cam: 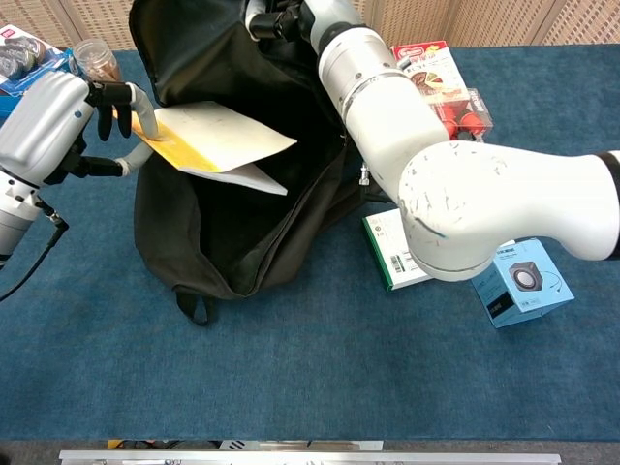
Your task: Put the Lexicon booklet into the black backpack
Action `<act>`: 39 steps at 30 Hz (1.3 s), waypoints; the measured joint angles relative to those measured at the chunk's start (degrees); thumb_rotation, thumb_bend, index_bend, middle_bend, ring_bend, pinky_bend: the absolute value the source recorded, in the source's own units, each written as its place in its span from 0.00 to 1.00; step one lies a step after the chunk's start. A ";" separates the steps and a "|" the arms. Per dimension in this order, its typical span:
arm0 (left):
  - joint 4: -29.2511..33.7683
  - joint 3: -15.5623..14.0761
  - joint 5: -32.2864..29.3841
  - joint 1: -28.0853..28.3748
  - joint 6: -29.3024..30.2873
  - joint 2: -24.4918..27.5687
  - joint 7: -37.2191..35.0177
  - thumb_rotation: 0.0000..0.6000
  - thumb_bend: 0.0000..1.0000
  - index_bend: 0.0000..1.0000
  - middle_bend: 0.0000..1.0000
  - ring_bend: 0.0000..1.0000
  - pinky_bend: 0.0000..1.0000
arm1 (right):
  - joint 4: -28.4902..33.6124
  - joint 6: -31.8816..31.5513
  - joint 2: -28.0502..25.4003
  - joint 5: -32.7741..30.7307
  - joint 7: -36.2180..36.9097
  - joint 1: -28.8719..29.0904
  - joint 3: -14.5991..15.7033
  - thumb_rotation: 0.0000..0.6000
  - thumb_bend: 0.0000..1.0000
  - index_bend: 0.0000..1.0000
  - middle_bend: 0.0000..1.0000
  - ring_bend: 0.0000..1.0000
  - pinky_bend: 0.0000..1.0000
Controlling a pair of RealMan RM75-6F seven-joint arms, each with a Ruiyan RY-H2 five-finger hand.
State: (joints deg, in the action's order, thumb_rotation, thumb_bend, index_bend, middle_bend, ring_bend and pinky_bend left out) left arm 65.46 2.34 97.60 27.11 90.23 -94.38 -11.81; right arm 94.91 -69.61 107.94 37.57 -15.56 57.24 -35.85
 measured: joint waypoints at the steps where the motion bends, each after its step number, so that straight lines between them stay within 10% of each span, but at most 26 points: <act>1: -0.38 0.08 -0.29 -0.23 0.12 -0.80 0.11 1.00 0.35 0.68 0.69 0.60 0.70 | 0.00 -0.03 0.03 -0.15 0.01 0.06 -0.05 1.00 0.73 0.73 0.62 0.64 0.87; 39: -5.30 3.11 -4.85 1.24 -6.25 -13.49 14.14 1.00 0.29 0.56 0.61 0.56 0.71 | -1.23 -0.91 2.11 -2.47 1.20 1.73 -0.83 1.00 0.73 0.73 0.62 0.64 0.87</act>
State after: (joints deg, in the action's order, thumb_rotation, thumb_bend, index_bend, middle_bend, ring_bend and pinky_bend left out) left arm 60.15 5.45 92.75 28.35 83.98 -107.88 2.34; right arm 93.68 -70.52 110.05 35.10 -14.37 58.97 -36.68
